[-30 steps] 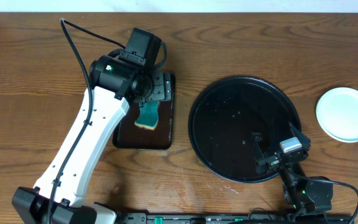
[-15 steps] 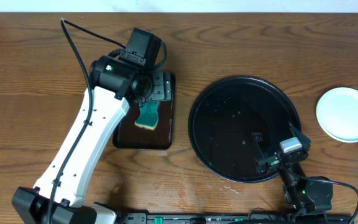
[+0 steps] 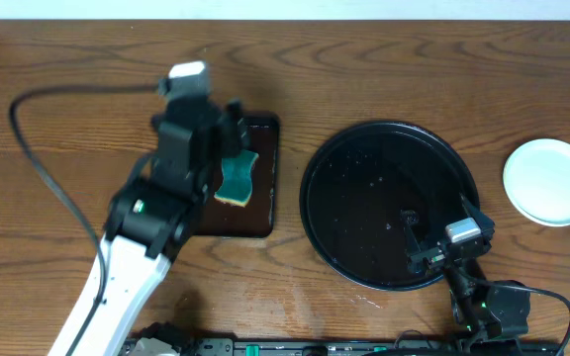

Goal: Clean dirty plates on tray and stack at the side

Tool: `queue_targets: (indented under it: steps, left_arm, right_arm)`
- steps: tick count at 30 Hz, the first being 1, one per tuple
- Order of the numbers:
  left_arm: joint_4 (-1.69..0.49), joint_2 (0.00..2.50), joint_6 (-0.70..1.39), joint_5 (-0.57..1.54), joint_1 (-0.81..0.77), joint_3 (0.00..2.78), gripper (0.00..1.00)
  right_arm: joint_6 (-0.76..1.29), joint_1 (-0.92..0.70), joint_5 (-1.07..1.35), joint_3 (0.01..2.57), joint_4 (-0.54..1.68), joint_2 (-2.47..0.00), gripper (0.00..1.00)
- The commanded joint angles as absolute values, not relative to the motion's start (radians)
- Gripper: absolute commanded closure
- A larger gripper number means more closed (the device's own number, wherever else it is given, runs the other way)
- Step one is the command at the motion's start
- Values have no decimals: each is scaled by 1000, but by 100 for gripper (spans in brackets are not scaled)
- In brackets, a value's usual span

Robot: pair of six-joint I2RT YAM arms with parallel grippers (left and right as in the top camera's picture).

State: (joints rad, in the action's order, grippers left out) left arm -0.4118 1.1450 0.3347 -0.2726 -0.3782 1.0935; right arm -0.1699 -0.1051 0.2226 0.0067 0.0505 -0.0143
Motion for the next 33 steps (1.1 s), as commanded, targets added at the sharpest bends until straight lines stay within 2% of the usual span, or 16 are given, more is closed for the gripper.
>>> queue_targets:
  steps: [1, 8, 21, 33]
  left_arm:
    - [-363, 1001, 449, -300, -311, 923, 16]
    - [-260, 656, 488, -243, -152, 607, 16]
    - [-187, 36, 488, -239, -22, 159, 16]
    - [-50, 1, 447, -215, -12, 4, 16]
  right_arm:
    - [-181, -100, 214, 6, 56, -7, 1]
    - [-181, -100, 214, 6, 56, -7, 1]
    - [-181, -100, 214, 6, 56, -7, 1]
    - [-181, -100, 214, 6, 56, -7, 1]
